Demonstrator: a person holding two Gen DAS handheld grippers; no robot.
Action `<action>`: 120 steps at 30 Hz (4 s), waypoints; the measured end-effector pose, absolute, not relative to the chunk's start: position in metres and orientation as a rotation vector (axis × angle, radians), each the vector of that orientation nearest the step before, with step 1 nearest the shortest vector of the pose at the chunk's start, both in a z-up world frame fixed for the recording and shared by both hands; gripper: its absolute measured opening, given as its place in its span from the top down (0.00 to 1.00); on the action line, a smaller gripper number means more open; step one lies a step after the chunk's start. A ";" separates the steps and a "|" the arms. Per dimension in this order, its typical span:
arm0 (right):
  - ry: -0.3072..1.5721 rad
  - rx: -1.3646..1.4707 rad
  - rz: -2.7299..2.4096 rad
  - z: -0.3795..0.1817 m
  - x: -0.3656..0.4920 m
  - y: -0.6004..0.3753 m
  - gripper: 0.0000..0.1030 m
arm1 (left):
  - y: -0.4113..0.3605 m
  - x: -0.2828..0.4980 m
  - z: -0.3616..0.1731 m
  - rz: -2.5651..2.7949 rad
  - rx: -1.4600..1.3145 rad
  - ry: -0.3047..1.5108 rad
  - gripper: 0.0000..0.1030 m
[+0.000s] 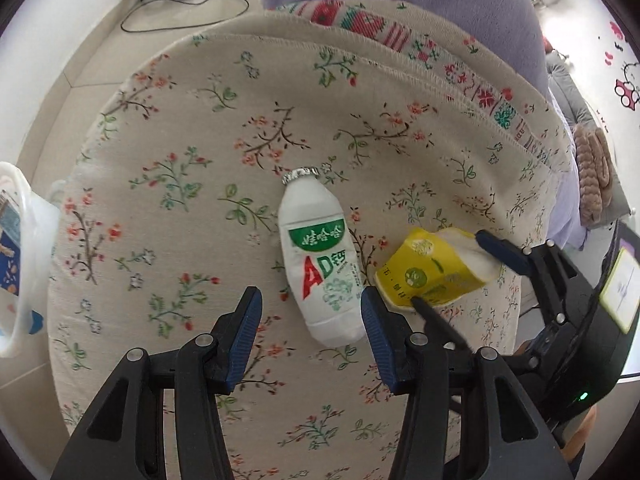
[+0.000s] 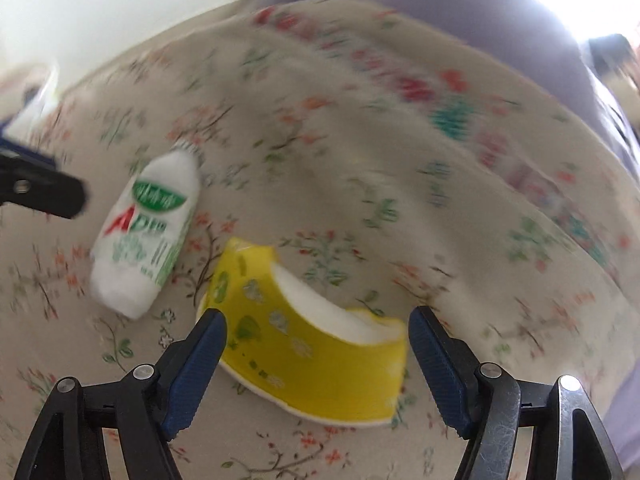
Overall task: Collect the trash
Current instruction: 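Grasp the white AD bottle with the left tool while the right tool grasps the yellow cup, then carry bottle and yellow cup over the white bucket and open both tools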
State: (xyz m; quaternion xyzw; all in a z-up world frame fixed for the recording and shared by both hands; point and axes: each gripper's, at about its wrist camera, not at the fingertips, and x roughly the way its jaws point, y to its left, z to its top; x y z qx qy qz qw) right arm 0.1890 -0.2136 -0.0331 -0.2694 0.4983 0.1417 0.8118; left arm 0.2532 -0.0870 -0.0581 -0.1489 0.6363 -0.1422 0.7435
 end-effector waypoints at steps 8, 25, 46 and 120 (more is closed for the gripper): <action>1.139 -0.589 0.346 -0.042 0.179 -0.221 0.54 | -0.082 0.257 -0.061 -0.292 -0.345 1.388 0.47; 1.084 -0.277 0.239 0.035 0.148 -0.269 0.77 | -0.143 0.257 -0.086 -0.223 -0.086 1.343 0.40; 1.094 -0.146 0.268 0.021 0.163 -0.260 0.77 | -0.085 0.231 -0.042 -0.221 -0.195 1.230 0.75; 0.991 -0.071 0.678 -0.051 0.193 0.131 0.58 | 0.271 0.157 -0.006 0.227 -0.737 1.126 0.50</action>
